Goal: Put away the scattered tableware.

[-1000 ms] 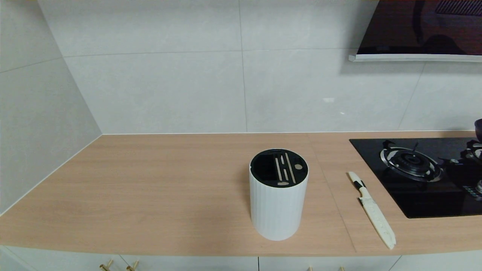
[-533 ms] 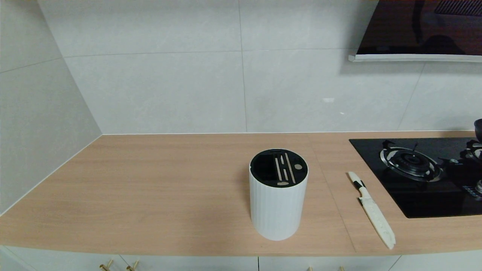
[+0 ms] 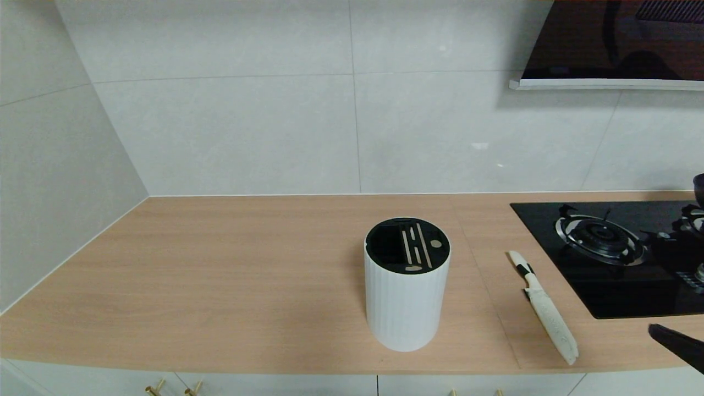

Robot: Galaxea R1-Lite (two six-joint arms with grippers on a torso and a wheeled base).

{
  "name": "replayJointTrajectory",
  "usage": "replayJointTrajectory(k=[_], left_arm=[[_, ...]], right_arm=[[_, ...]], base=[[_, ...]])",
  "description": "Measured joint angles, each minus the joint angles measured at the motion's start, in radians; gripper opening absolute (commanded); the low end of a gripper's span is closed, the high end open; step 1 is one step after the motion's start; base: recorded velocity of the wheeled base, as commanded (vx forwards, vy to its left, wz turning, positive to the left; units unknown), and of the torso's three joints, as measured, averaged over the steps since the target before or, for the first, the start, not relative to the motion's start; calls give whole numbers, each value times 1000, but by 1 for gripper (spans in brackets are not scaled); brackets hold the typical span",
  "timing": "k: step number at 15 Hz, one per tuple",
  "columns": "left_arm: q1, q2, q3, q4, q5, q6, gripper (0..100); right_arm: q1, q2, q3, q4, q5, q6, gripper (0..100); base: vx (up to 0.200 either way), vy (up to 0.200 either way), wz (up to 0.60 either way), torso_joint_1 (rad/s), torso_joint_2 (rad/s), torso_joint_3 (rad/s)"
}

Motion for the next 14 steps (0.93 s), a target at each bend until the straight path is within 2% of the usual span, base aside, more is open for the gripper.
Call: replayJointTrajectory(k=[5,10,14], left_arm=[[0,0,0,0,0,0,100],[0,0,0,0,0,0,100],[0,0,0,0,0,-1,100]], right_arm=[[23,504,-42,-355,-76,-4,100],[26,923,-93,-646,-143,-9,100],[23,1134,-120,-768,-162,-11,100]], base=[[0,0,0,0,0,0],[0,0,0,0,0,0],[0,0,0,0,0,0]])
